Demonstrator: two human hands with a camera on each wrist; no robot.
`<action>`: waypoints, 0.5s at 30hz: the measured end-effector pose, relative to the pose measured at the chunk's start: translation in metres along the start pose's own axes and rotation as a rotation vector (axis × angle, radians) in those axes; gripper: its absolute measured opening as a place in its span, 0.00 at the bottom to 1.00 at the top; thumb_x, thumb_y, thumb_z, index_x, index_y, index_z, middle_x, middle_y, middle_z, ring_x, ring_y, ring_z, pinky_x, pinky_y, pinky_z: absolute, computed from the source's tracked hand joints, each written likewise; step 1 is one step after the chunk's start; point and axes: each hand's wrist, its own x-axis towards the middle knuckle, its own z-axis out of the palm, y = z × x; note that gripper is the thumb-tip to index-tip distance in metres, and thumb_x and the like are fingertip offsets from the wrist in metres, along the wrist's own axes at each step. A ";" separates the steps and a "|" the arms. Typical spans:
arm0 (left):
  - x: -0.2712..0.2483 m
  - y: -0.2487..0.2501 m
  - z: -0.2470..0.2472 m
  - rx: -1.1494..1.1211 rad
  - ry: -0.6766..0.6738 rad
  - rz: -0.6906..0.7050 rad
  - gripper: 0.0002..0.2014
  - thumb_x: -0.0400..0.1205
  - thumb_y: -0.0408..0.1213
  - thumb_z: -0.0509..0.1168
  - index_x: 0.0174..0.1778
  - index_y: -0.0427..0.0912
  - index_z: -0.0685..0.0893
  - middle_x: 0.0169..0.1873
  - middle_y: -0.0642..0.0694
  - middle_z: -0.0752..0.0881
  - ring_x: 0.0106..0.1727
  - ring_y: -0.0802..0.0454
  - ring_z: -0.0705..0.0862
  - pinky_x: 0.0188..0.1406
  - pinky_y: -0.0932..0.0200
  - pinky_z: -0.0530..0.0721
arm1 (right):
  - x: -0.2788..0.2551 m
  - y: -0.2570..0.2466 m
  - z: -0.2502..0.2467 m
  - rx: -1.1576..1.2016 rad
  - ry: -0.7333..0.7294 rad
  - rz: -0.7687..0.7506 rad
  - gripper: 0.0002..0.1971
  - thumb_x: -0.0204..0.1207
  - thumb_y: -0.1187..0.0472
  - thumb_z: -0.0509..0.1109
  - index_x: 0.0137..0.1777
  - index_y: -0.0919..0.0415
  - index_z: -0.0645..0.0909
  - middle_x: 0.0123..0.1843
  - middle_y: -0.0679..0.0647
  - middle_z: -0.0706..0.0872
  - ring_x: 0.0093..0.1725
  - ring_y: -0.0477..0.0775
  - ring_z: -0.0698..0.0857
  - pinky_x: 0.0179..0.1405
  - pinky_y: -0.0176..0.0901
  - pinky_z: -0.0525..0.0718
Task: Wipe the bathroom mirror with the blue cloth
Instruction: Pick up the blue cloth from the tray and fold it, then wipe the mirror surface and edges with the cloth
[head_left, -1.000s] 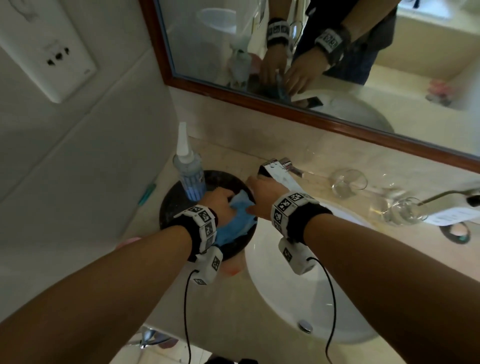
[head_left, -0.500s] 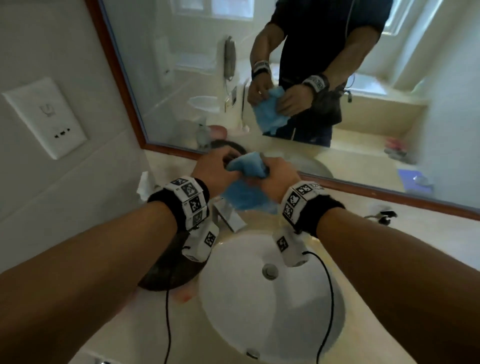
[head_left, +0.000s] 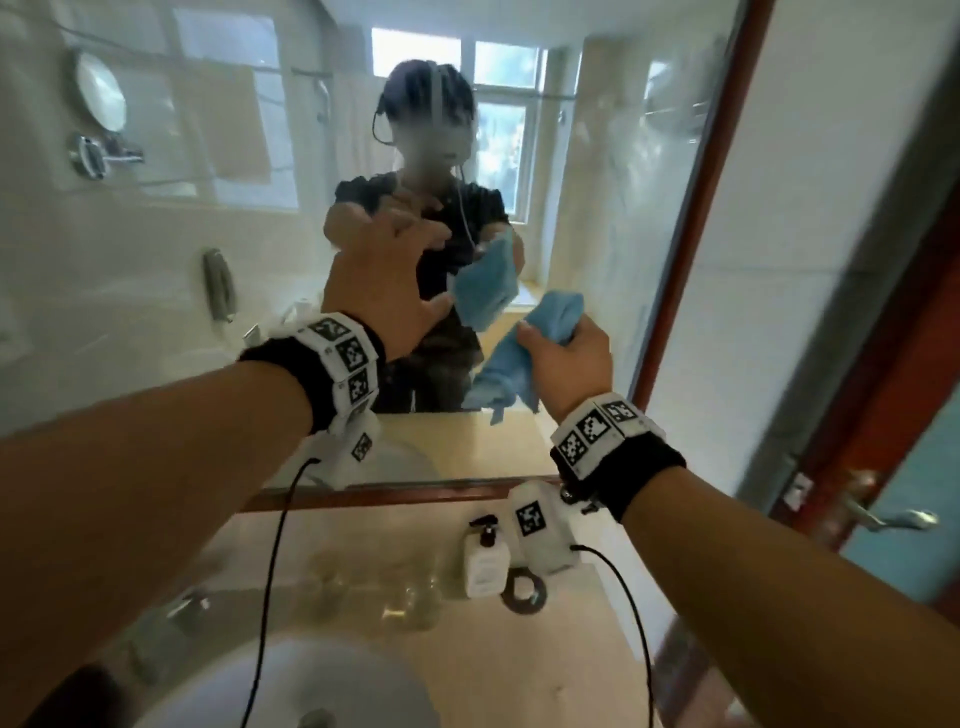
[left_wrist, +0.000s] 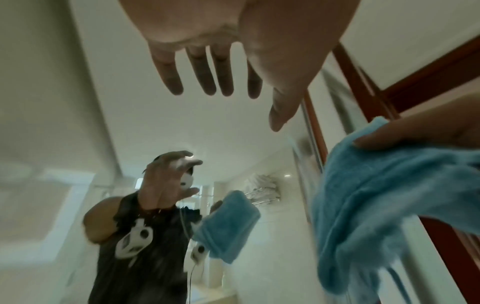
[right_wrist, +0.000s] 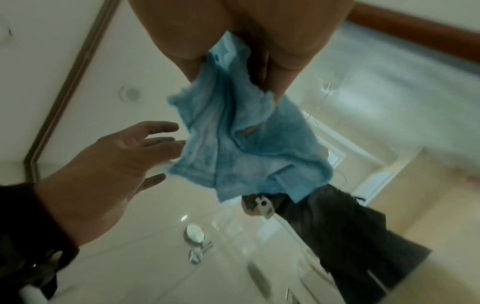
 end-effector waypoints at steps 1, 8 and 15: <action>0.018 0.013 0.001 0.052 0.026 0.053 0.31 0.69 0.56 0.72 0.69 0.55 0.79 0.71 0.48 0.75 0.71 0.43 0.73 0.69 0.43 0.75 | 0.011 -0.004 -0.016 0.006 0.045 -0.004 0.09 0.73 0.56 0.75 0.45 0.60 0.80 0.41 0.54 0.86 0.45 0.57 0.86 0.47 0.52 0.86; 0.120 0.067 0.002 0.304 0.042 0.134 0.47 0.67 0.59 0.77 0.80 0.69 0.60 0.85 0.50 0.48 0.85 0.38 0.44 0.75 0.21 0.54 | 0.079 -0.042 -0.084 -0.029 0.279 -0.159 0.17 0.77 0.57 0.70 0.64 0.60 0.76 0.52 0.52 0.83 0.49 0.52 0.80 0.48 0.38 0.76; 0.161 0.068 0.039 0.392 -0.088 0.033 0.58 0.64 0.66 0.76 0.81 0.74 0.42 0.83 0.45 0.28 0.82 0.27 0.32 0.67 0.11 0.55 | 0.157 -0.084 -0.070 -0.228 0.345 -0.368 0.11 0.80 0.55 0.68 0.57 0.59 0.74 0.52 0.54 0.81 0.49 0.55 0.83 0.50 0.44 0.83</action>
